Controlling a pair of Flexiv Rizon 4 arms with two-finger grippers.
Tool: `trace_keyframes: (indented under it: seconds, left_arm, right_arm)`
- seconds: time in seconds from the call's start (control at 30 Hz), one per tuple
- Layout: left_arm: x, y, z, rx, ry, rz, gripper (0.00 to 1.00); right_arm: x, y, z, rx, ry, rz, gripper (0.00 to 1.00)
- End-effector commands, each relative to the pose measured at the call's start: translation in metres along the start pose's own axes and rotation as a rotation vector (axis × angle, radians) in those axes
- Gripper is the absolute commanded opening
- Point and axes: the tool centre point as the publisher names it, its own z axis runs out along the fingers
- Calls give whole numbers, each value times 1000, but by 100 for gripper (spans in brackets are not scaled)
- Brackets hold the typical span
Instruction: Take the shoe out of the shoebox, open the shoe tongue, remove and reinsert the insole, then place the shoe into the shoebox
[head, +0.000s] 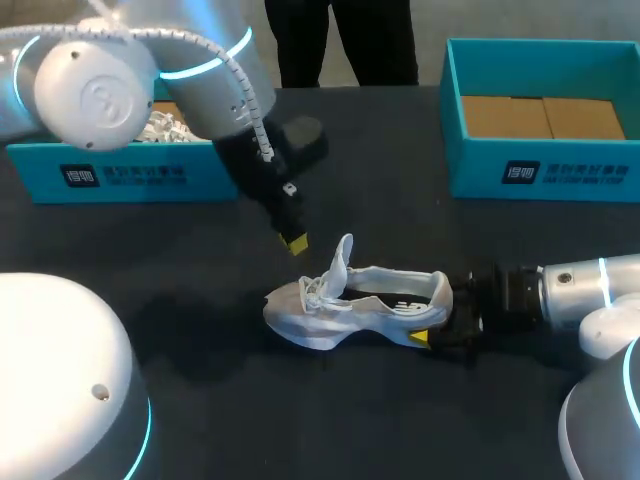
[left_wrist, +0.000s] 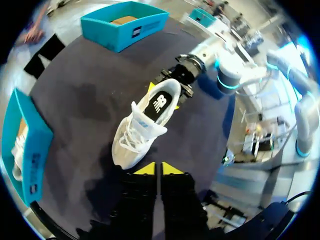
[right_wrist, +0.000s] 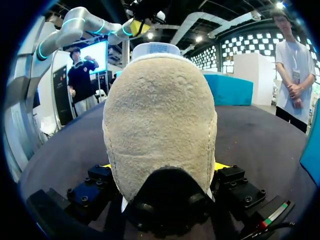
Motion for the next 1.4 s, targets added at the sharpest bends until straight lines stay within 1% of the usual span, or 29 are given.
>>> trace_keyframes:
  seconds: [0.03, 0.07, 0.1, 0.2, 0.27, 0.8, 0.83, 0.87, 0.9, 0.93, 1.03, 1.07, 1.1, 1.13, 1.2, 1.33, 1.4]
  left_arm:
    - [0, -11, -9, -52, -5, 94, 0]
    - [0, -11, -9, -52, -5, 94, 0]
    - [1, -16, -11, -76, -10, 156, 0]
    - [4, -22, -15, -113, -11, 243, 0]
    - [5, -25, -16, -165, -48, 307, 0]
    - [5, -25, -16, -165, -48, 307, 0]
    - [5, -30, -14, -151, -52, 343, 0]
    - [5, -30, -14, -151, -52, 343, 0]
    - [5, -41, -7, -164, -30, 432, 0]
    - [8, -45, -2, -149, -48, 478, 0]
    - [17, -58, 14, -145, -72, 586, 0]
    - [19, -60, 16, -153, -82, 591, 0]
    - [24, -67, 25, -160, -88, 641, 0]
    - [27, -69, 29, -164, -110, 661, 0]
    - [31, -76, 39, -178, -113, 703, 0]
    - [32, -90, 58, -215, -142, 734, 0]
    - [31, -95, 65, -220, -139, 746, 0]
  right_arm:
    - [0, 0, 0, 3, 0, 0, 0]
    - [0, 0, 0, 3, 0, 0, 0]
    - [0, 0, 0, 3, 0, 0, 0]
    - [0, 0, 0, 3, 0, 0, 0]
    - [0, 0, 0, 3, 0, 0, 0]
    - [0, 0, 0, 3, 0, 0, 0]
    - [0, 0, 0, 3, 0, 0, 0]
    - [0, 0, 0, 3, 0, 0, 0]
    - [0, 0, 0, 3, 0, 0, 0]
    - [0, 0, 0, 3, 0, 0, 0]
    - [0, 0, 0, 3, 0, 0, 0]
    - [0, 0, 0, 3, 0, 0, 0]
    - [0, 0, 0, 3, 0, 0, 0]
    - [0, 0, 0, 3, 0, 0, 0]
    - [0, 0, 0, 3, 0, 0, 0]
    - [0, 0, 0, 3, 0, 0, 0]
    - [0, 0, 0, 3, 0, 0, 0]
